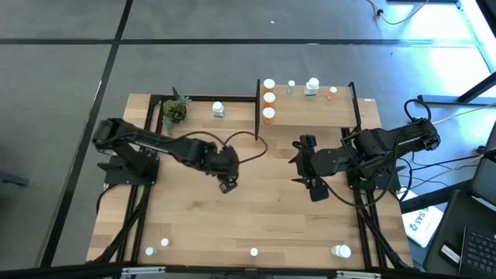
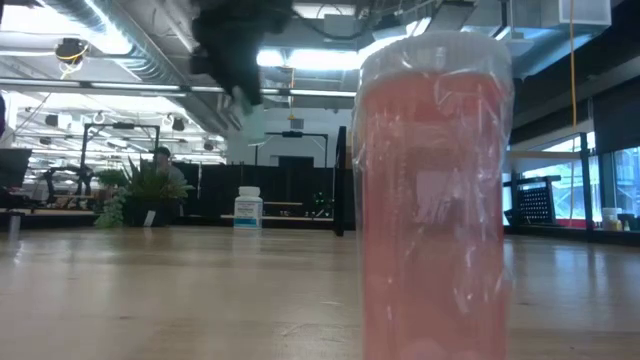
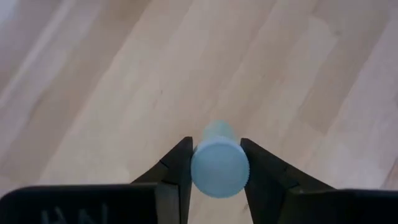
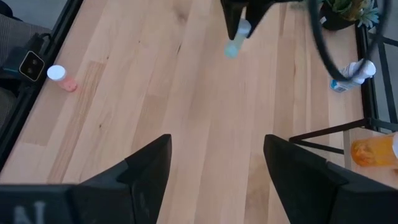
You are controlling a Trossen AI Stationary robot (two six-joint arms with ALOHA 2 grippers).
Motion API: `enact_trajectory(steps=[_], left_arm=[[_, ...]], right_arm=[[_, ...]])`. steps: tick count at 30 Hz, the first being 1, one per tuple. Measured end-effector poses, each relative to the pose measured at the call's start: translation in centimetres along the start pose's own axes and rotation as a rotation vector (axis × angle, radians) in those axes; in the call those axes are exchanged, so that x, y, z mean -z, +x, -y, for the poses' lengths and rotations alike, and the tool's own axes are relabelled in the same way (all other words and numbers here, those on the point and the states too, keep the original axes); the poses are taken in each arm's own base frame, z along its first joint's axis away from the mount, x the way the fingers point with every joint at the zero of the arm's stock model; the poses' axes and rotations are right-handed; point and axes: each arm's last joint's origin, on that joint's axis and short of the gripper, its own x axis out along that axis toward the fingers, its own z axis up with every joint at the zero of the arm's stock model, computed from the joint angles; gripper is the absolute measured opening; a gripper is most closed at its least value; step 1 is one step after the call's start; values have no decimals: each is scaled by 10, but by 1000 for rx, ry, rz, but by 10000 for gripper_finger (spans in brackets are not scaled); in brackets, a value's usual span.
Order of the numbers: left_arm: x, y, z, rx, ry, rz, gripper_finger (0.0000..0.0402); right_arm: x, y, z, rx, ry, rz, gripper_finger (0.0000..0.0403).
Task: Pick and place medicine bottles onto shelf by color
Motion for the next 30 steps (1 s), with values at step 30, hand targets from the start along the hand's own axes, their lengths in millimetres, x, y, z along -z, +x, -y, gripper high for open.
enact_trajectory(steps=[30], left_arm=[[-95, 115, 44, 122, 568, -147, 101]], right_arm=[[15, -53, 15, 3, 67, 147, 257]])
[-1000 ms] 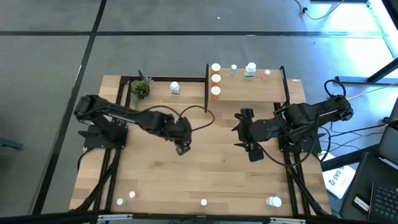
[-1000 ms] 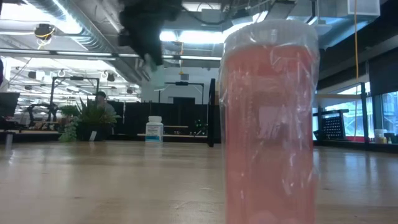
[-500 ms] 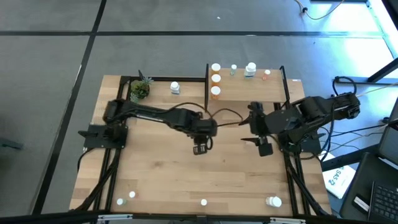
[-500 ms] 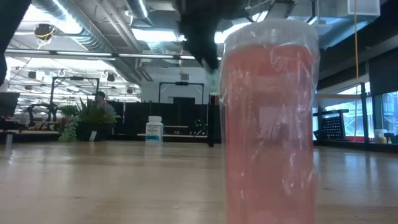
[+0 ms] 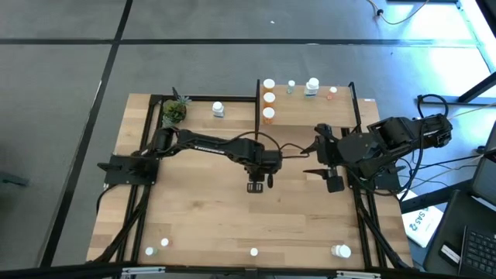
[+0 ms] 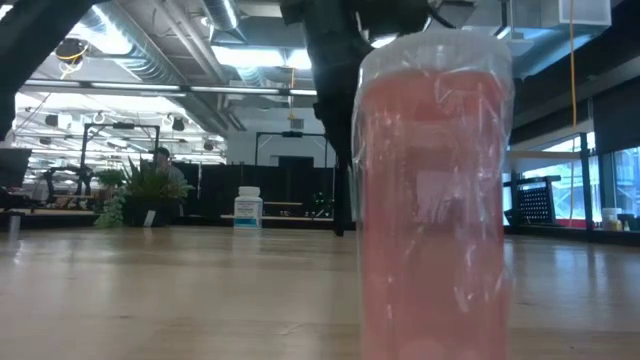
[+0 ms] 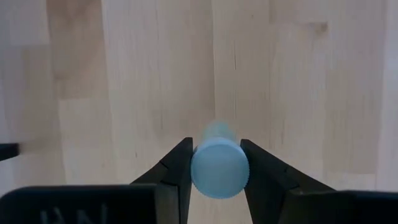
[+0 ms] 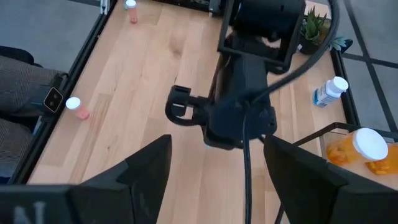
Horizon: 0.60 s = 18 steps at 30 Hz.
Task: Pick and place medicine bottles onto shelf by color
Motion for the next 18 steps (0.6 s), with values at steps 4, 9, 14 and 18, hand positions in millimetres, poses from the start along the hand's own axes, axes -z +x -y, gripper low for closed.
enact_trajectory(steps=[4, 9, 14, 18], left_arm=[[-2, 4, -2, 0, 19, 25, 102], [-2, 8, -4, -3, 15, 40, 102], [1, 12, -5, -2, 14, 33, 102], [5, 17, -5, -2, 9, 14, 102]], right_arm=[[0, 0, 0, 0, 0, 0, 257], [0, 0, 0, 0, -3, 1, 257], [0, 0, 3, 116, -3, 9, 257], [0, -1, 6, 200, -4, 12, 257]])
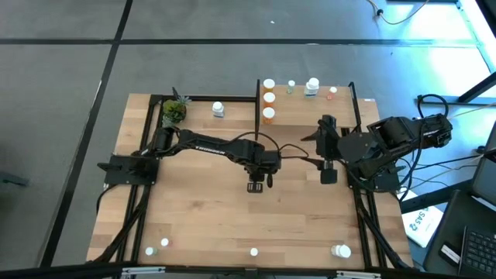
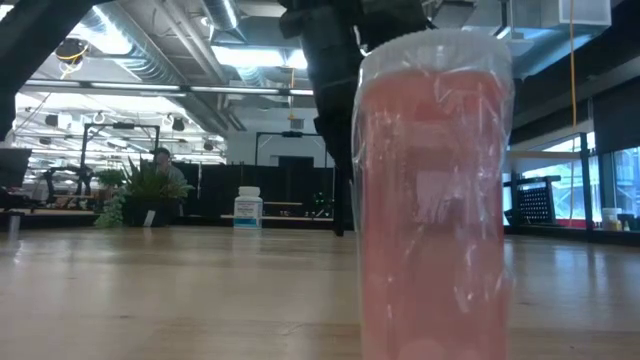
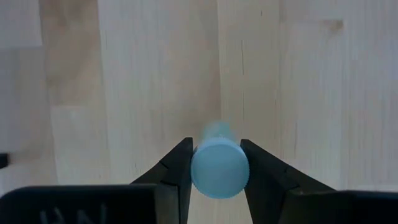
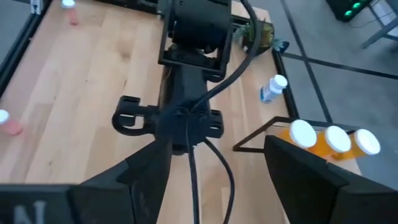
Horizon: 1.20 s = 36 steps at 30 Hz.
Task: Pick and place medicine bottles onto shelf by color
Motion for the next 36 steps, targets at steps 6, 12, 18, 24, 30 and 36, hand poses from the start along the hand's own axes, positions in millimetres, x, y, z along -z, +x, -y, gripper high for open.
enact_trajectory(steps=[6, 12, 18, 24, 30, 36], left_arm=[[6, 7, 1, 0, -2, -26, 102], [7, 8, 1, 0, -20, -33, 102], [7, 8, 0, -1, -22, -30, 102], [7, 8, 0, 0, -27, -30, 102], [7, 8, 0, -1, -31, -30, 102], [7, 8, 0, -1, -56, -30, 102]], right_arm=[[0, 0, 0, 15, 2, 0, 257], [0, 0, 0, 15, 4, 2, 257], [0, 0, 0, 15, 4, 2, 257], [0, 0, 0, 14, 4, 3, 257], [0, 0, 0, 14, 4, 2, 257], [0, 0, 0, 14, 4, 2, 257]])
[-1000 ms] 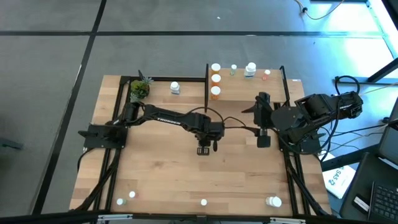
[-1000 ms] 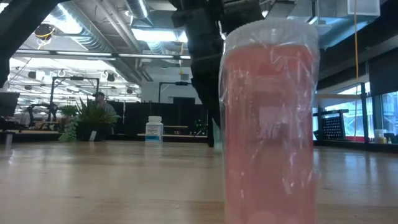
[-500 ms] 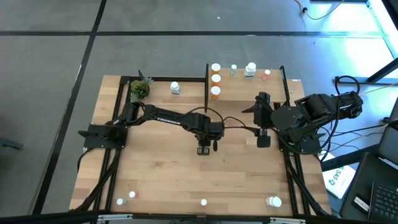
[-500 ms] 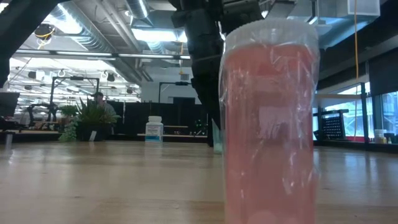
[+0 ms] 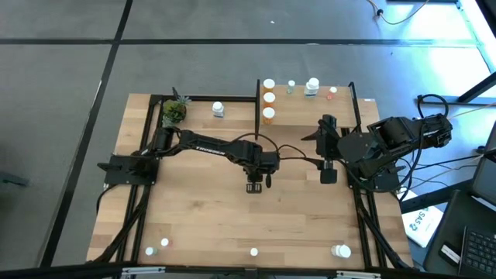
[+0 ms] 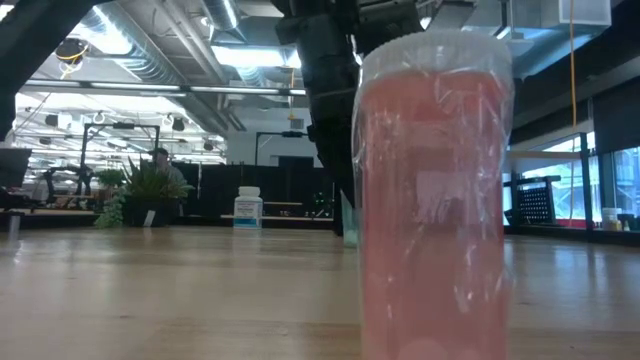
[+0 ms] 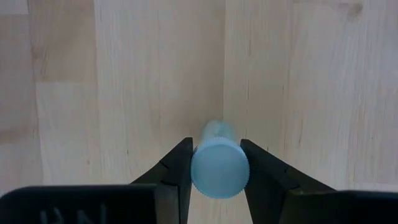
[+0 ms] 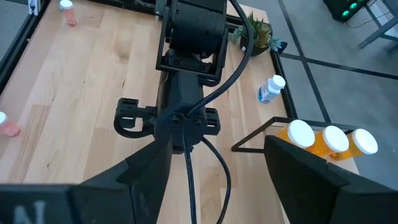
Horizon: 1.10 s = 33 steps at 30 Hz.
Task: Pick and place medicine bottles onto shelf by color
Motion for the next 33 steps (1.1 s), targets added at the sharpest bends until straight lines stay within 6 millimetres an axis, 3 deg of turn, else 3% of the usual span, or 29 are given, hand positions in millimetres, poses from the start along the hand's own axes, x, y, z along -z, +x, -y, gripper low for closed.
enact_trajectory(steps=[8, 27, 33], left_arm=[[0, 0, 0, -1, -3, 0, 117], [0, 0, -1, -10, -24, 0, 233], [0, 0, 0, -11, -22, 0, 249]], right_arm=[[0, 0, 0, 0, 0, -1, 257], [0, 0, 0, 0, 0, -1, 257], [0, 0, 0, 0, 0, -1, 257]])
